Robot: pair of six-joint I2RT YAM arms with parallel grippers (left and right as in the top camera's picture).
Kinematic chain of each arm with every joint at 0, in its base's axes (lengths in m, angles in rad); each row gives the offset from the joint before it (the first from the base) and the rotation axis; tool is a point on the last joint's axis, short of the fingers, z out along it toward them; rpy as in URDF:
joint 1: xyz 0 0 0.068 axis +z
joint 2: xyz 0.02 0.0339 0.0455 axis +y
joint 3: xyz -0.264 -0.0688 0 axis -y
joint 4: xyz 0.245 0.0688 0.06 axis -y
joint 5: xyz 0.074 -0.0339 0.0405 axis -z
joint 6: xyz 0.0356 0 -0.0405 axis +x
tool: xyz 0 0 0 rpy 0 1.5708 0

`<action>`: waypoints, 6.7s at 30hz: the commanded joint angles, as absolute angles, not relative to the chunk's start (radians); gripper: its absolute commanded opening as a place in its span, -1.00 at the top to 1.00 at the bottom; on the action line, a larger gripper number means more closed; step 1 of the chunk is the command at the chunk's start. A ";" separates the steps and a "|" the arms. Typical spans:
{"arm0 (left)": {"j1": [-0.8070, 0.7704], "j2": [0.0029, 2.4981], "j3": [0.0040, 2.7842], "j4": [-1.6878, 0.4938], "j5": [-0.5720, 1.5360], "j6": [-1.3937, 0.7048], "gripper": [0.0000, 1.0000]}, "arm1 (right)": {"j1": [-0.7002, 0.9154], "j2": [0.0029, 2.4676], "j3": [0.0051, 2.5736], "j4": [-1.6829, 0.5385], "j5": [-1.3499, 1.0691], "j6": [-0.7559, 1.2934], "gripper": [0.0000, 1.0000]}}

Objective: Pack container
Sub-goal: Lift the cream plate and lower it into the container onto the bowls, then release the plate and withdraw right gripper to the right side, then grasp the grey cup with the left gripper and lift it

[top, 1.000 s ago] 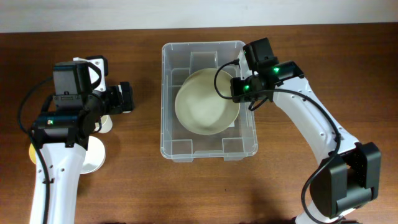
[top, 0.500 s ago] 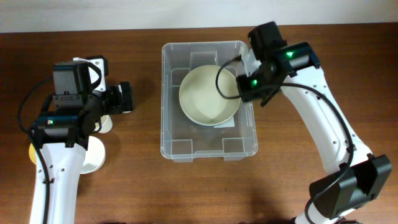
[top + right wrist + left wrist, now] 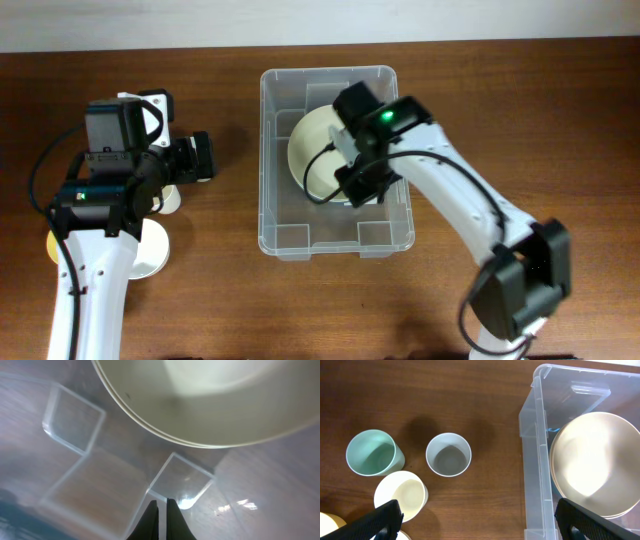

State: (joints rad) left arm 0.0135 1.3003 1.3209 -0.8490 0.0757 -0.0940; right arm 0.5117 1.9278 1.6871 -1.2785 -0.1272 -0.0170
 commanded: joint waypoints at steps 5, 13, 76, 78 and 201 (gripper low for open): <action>0.009 1.301 1.343 -0.849 0.083 -0.074 -0.99 | 0.517 2.064 1.623 -1.213 -0.122 -0.027 0.92; 0.009 1.301 1.343 -0.849 0.083 -0.074 -1.00 | 0.516 2.098 1.623 -1.072 -0.088 -0.016 0.92; 0.009 1.365 1.341 -0.845 0.078 -0.074 -0.99 | 0.392 2.162 1.772 -0.368 0.176 0.076 0.92; 0.009 1.365 1.341 -0.845 0.078 -0.074 -0.99 | 0.387 2.170 1.772 -0.369 0.164 0.077 0.92; -0.665 1.805 1.990 -1.302 0.070 -0.162 0.99 | -0.472 1.636 1.587 -1.377 -0.098 0.295 -0.98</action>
State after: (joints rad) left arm -0.6056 1.7603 1.9930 -1.2926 0.0872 -0.0761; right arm -0.4656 1.6695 1.5917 -1.3708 -0.0780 0.3027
